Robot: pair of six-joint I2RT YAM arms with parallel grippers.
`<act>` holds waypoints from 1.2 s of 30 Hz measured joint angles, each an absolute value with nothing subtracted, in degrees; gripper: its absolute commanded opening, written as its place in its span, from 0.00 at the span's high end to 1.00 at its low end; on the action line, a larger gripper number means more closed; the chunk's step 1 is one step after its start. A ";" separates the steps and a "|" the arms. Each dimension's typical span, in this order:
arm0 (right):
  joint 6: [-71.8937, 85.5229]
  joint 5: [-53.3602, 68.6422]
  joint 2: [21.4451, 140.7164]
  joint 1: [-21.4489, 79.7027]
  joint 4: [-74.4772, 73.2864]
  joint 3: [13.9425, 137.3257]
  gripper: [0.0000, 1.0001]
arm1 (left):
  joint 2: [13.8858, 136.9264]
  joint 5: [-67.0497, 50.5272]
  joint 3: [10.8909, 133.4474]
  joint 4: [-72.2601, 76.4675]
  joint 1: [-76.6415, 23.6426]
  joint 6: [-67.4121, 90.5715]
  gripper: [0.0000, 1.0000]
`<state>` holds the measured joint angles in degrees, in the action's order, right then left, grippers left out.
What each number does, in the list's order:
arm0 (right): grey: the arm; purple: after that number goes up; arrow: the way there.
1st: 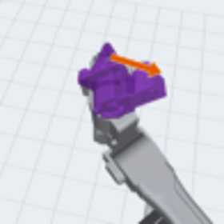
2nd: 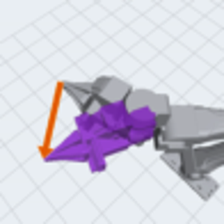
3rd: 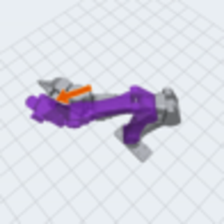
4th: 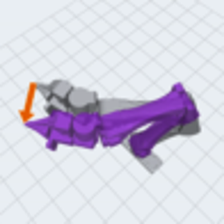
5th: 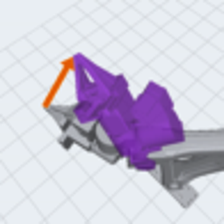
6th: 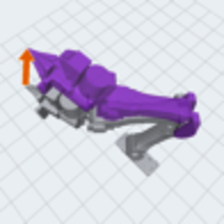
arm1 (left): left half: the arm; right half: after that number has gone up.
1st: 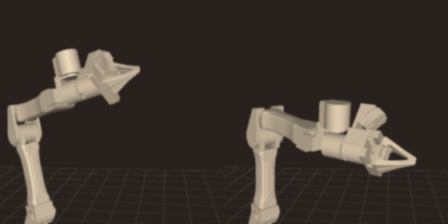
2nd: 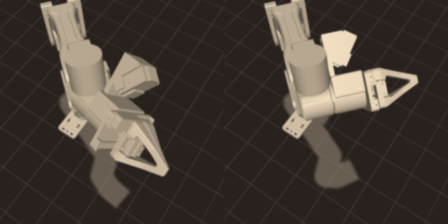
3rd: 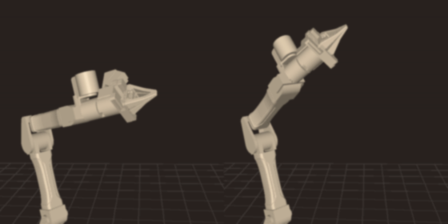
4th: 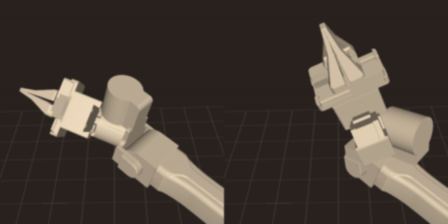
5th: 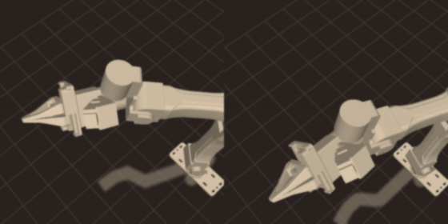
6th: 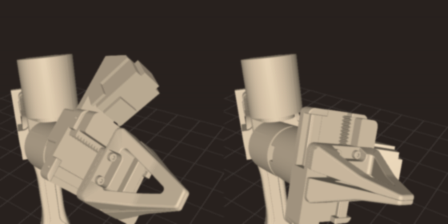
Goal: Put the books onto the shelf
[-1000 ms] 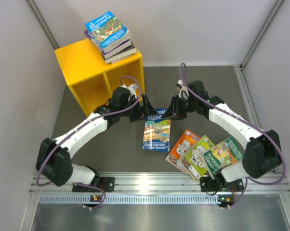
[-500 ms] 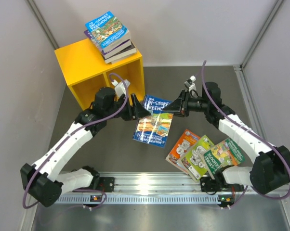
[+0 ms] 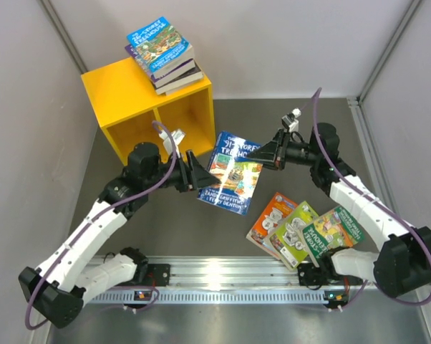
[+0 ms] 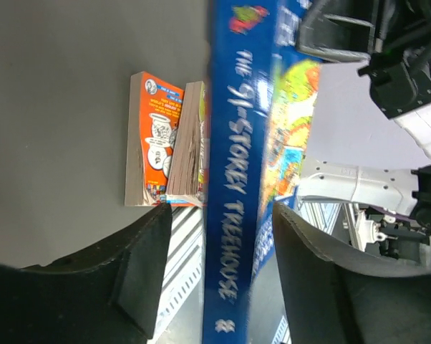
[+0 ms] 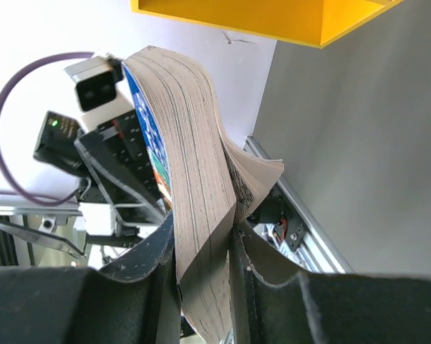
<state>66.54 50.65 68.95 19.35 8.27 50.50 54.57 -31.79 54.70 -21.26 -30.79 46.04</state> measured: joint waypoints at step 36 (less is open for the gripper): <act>47.40 30.59 73.80 29.19 -42.00 76.93 0.00 | 70.87 10.13 69.43 -42.63 -48.62 37.47 1.00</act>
<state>47.40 30.59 73.80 29.19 -42.00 76.93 70.87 10.13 69.43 -42.63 -48.62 37.47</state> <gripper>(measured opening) 0.996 0.339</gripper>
